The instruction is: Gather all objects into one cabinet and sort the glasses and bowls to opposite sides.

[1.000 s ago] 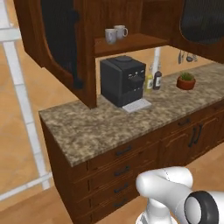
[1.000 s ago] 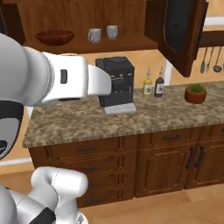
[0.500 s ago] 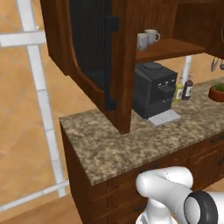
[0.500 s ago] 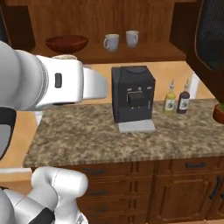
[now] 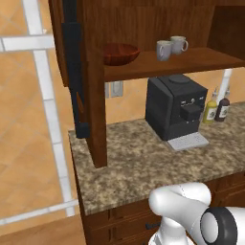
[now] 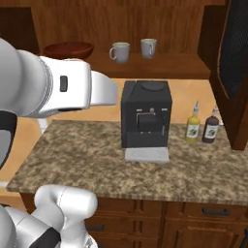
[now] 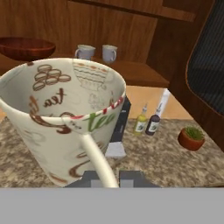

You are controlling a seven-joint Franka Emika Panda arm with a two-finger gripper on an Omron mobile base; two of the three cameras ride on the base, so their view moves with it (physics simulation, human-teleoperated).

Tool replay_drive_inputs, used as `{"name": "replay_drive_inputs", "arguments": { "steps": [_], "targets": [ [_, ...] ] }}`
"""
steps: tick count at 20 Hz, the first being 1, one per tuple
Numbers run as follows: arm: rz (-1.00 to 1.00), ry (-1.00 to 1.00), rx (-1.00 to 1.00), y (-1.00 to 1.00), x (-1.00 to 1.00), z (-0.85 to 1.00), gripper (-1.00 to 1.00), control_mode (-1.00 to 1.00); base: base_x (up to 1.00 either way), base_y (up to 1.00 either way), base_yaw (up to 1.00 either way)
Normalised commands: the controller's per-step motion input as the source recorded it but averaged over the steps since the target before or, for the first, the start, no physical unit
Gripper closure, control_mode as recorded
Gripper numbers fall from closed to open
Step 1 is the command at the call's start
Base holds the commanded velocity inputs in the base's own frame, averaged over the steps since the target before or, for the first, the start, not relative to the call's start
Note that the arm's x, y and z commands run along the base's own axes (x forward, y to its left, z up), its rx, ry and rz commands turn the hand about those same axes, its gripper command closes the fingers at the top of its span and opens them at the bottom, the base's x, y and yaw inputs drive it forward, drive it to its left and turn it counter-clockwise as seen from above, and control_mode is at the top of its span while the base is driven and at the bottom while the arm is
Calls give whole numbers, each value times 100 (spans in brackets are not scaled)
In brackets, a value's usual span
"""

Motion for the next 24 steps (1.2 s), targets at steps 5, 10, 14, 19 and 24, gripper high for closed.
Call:
{"name": "replay_drive_inputs", "arguments": {
  "steps": [5, 10, 14, 19, 24],
  "targets": [
    [0, 0, 0, 0, 0, 0, 100, 100, 3, -20, 5],
    [0, 0, 0, 0, 0, 0, 100, 100, 21, 0, 0],
    [0, 0, 0, 0, 0, 0, 100, 100, 53, -5, 0],
    [0, 0, 0, 0, 0, 0, 100, 100, 78, -17, 0],
    [0, 0, 0, 0, 0, 0, 100, 100, 4, -60, 0]
  ]
}}
